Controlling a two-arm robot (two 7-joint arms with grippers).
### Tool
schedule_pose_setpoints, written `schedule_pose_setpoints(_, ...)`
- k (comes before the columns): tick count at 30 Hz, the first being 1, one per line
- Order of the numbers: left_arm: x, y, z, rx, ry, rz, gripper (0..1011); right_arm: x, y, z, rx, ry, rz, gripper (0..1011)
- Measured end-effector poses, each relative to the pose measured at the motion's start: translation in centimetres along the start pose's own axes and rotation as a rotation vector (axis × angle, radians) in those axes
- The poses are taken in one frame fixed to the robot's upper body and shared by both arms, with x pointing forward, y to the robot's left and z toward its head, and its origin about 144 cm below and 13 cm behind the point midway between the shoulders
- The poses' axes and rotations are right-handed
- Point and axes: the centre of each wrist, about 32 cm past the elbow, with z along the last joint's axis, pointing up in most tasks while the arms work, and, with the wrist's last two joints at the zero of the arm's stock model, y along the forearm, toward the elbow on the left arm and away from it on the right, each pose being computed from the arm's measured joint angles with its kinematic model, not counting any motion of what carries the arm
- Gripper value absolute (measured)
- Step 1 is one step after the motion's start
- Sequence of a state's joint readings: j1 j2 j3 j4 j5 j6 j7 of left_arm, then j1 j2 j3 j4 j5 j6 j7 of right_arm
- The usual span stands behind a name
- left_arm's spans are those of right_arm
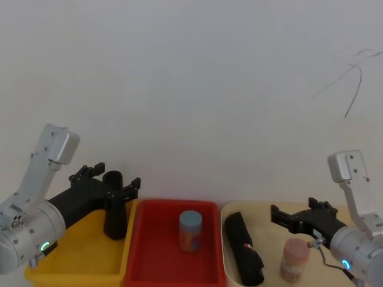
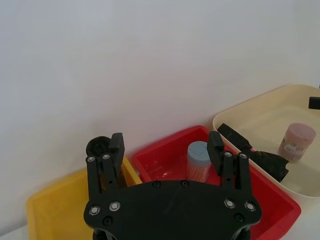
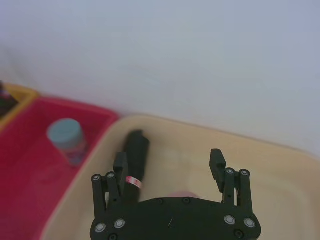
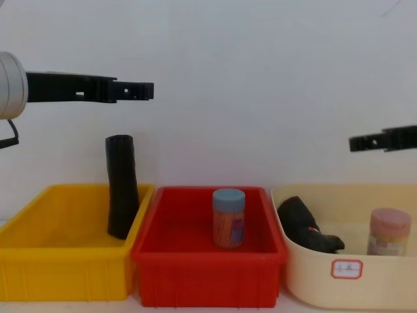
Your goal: Pick up the garbage bag with the one hand and transfer it to the other hand.
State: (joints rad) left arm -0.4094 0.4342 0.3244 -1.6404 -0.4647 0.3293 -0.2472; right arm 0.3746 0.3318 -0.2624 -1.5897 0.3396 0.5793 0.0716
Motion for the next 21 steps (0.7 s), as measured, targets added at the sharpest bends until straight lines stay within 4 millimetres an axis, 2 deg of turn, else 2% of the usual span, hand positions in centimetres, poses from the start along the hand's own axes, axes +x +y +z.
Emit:
schedule_pose_setpoints(9,0.0,0.0,0.0,0.0,0.0,0.0,1000,-2.4,-1.0,-0.1,0.101,0.003,0.081,1000)
schedule_pose_setpoints(21,0.0,0.0,0.0,0.0,0.0,0.0,1000,-3.9,-1.7,-0.2,0.159,0.01,0.132,999)
